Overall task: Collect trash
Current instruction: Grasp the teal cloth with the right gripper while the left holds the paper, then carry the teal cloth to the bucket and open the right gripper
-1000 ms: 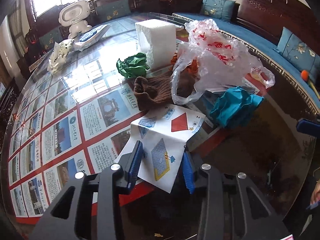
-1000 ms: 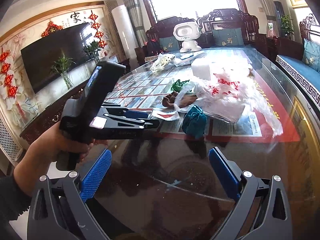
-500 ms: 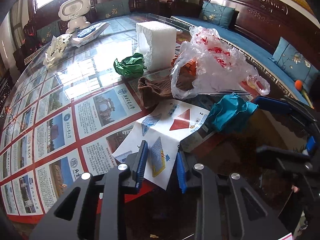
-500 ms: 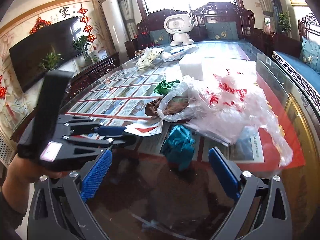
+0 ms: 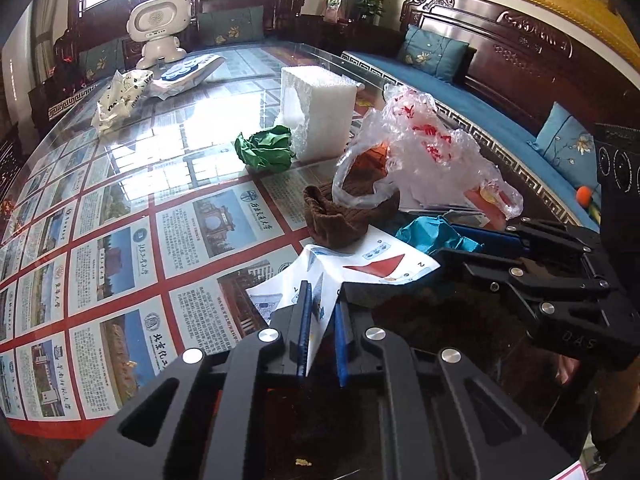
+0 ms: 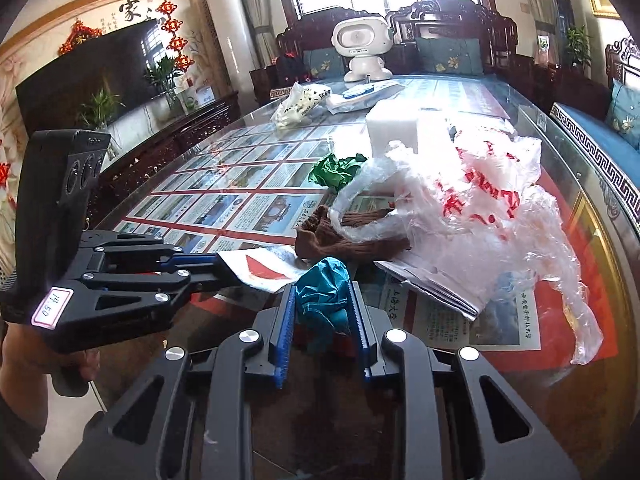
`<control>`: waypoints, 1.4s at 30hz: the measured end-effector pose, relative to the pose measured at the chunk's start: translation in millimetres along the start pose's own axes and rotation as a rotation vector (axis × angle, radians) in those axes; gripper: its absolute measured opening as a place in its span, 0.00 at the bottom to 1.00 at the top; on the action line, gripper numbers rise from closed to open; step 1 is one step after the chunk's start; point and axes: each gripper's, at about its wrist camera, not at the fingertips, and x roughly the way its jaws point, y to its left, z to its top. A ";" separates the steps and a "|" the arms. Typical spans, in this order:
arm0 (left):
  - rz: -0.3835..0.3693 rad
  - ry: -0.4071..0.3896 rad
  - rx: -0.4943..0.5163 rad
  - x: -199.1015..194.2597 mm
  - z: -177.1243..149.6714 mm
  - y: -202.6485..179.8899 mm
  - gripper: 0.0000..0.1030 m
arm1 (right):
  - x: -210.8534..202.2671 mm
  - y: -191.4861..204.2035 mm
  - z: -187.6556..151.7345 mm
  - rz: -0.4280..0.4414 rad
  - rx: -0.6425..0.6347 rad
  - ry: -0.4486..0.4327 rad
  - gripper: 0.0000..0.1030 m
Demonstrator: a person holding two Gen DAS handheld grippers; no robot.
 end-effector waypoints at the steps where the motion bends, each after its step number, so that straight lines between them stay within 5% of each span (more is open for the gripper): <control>1: 0.000 -0.010 0.000 -2.3 -0.1 -0.2 0.09 | -1.0 -0.2 -0.9 0.003 0.002 0.000 0.25; 19: -0.081 -0.113 0.007 -80.0 -24.0 -22.7 0.05 | -81.2 20.6 -24.7 -0.003 -0.027 -0.119 0.25; 27: -0.076 -0.074 0.011 -81.8 -43.7 -37.0 0.05 | -122.2 29.8 -39.3 -0.025 -0.024 -0.165 0.25; 33: -0.073 -0.137 0.017 -116.2 -51.5 -44.9 0.05 | -163.0 41.3 -56.3 -0.002 -0.047 -0.207 0.25; 42: -0.103 -0.111 0.121 -148.0 -139.1 -100.1 0.05 | -183.6 80.2 -141.6 0.111 -0.108 -0.054 0.25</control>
